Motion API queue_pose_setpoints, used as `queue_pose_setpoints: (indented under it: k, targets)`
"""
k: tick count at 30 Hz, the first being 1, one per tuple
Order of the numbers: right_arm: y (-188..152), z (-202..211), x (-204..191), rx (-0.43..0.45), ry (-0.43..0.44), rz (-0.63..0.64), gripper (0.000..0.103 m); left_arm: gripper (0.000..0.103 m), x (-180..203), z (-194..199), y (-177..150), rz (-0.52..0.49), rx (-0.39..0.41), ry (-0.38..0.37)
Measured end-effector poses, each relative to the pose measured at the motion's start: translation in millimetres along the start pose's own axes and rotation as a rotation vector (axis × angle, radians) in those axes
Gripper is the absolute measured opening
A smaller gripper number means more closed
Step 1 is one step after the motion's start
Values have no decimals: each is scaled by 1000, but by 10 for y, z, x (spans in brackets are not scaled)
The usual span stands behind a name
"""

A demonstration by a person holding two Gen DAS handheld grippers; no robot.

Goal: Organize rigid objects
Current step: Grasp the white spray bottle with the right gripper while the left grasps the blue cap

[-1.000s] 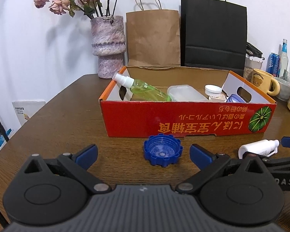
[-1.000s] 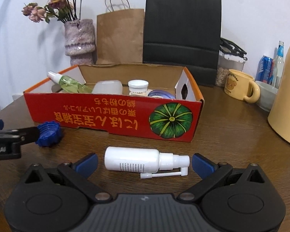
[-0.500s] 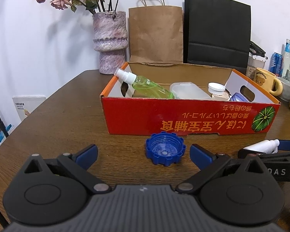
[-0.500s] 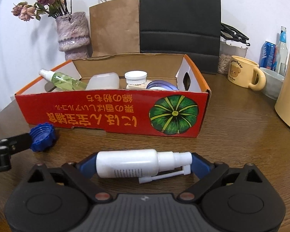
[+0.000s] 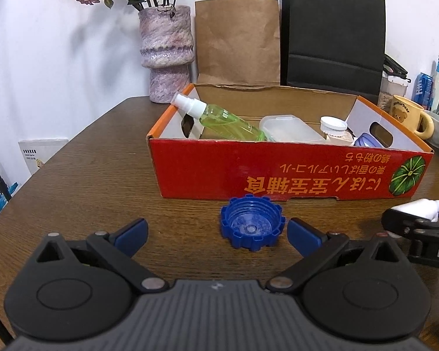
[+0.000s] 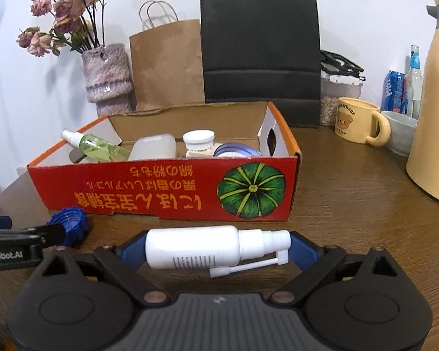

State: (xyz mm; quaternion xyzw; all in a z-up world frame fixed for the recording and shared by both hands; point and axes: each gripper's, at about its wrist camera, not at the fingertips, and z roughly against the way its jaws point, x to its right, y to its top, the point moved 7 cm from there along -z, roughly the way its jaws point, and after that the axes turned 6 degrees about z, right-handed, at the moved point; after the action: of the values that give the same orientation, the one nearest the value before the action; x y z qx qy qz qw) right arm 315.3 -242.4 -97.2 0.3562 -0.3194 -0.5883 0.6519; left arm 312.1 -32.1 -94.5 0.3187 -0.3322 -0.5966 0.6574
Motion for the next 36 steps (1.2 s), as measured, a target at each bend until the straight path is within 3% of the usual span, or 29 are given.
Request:
queue_pose_setpoints:
  k: [24,30,34,36]
  targets:
    - [27,74,1,48,-16,4,98,103,148,-376,39,-19,-84,-18]
    - [29,80,2,51,-16,4,98,84,184,-391,34,-24,-92,-39]
    - [40,88,5,54,-16,4,98,55,208,-347,41,-30,-77,-53]
    - [42,91,10,56,-17,3,98,55,206,-327,41,-29,-70,-50]
